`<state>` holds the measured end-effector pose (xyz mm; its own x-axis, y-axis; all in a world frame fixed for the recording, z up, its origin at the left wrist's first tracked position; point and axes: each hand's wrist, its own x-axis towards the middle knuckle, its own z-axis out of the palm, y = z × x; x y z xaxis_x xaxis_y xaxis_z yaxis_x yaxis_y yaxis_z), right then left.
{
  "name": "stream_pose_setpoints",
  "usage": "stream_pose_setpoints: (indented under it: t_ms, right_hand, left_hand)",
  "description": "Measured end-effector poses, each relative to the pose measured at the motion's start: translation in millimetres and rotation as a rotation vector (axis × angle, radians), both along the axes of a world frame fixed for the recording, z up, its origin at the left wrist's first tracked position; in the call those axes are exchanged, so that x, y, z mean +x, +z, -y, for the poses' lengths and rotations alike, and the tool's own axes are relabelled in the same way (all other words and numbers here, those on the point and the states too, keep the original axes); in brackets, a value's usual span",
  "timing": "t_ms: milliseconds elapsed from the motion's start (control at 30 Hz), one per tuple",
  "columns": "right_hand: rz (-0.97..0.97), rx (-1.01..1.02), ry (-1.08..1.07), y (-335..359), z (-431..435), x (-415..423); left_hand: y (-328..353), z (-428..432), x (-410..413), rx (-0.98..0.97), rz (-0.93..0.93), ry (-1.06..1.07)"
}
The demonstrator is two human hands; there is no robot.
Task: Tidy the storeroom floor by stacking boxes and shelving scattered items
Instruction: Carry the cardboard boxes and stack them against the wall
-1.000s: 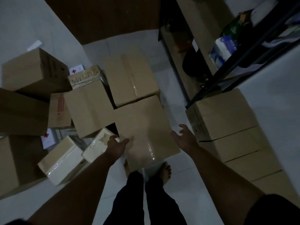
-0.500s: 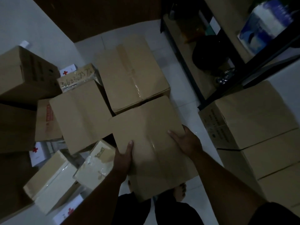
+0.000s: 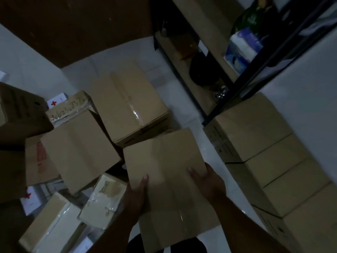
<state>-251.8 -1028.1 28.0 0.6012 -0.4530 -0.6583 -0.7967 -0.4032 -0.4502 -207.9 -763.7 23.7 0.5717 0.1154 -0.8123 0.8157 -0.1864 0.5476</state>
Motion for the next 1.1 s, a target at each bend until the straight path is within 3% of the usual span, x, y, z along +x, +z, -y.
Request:
stream_pose_setpoints:
  t_ms: [233,500,767,900,1100]
  right_hand:
    - [0.052,-0.038,-0.26,94,26,-42]
    - [0.129,-0.013,-0.706,143,54,-76]
    - [0.158,-0.003,-1.015,133,110,-85]
    - [0.154,0.031,-1.087,104,159,-81]
    - [0.16,0.071,-1.165,64,234,-61]
  left_hand:
    - [85,49,20,0.002,0.035,-0.19]
    - [160,147,65,-0.032,0.276,-0.6]
    - [137,257,103,-0.058,0.311,-0.895]
    - [111,321,122,-0.104,0.242,-1.003]
    - [67,410,155,-0.072,0.177,-1.027]
